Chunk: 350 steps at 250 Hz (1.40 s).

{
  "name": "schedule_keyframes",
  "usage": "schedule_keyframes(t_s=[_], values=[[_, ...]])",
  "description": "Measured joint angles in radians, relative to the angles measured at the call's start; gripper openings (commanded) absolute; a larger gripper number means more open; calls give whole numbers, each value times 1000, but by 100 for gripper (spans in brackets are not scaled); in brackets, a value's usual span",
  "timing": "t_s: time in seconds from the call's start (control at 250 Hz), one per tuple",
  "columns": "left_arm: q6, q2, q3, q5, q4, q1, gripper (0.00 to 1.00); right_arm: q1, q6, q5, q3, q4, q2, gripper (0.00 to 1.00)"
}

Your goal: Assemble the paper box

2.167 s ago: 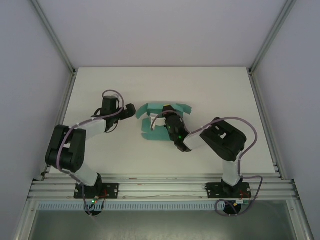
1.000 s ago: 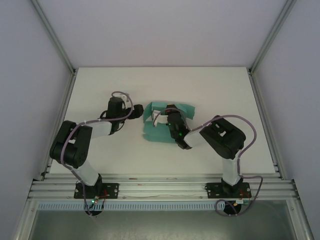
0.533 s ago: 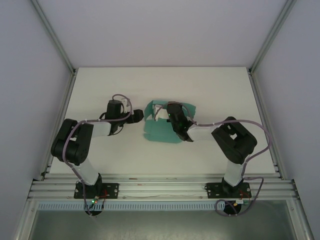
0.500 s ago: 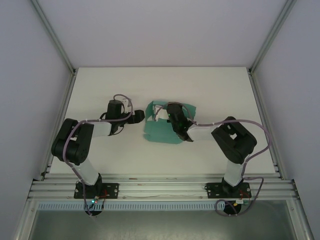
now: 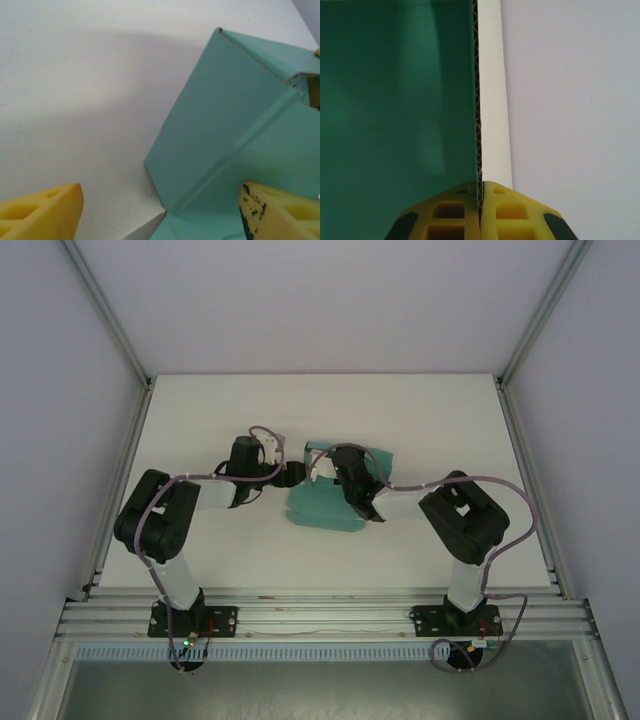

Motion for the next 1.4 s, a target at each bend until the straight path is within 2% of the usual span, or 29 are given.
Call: schedule_keyframes(t_s=[0.216,0.364,0.568,0.839,0.967,1.083,1.267,1.399], values=[[45,0,-44,-118,62,-78,64,4,-19,9,-43,71,0,0],[61,0,-65,-173,113,-93,62,18,-30,29,-76,123,-2,0],[84,5,-65,-164,170,-100,62,34,-39,43,-95,145,-12,0],[110,36,-53,-172,201,-130,40,51,-24,49,-95,91,-46,0],[112,36,-53,-182,218,-142,33,56,-6,51,-95,64,-63,0],[126,36,-54,-226,224,-160,32,56,14,58,-95,52,-66,0],[166,36,-75,-278,259,-180,21,59,47,60,-95,13,-86,3],[184,36,-77,-280,269,-181,20,60,68,60,-95,-22,-104,8]])
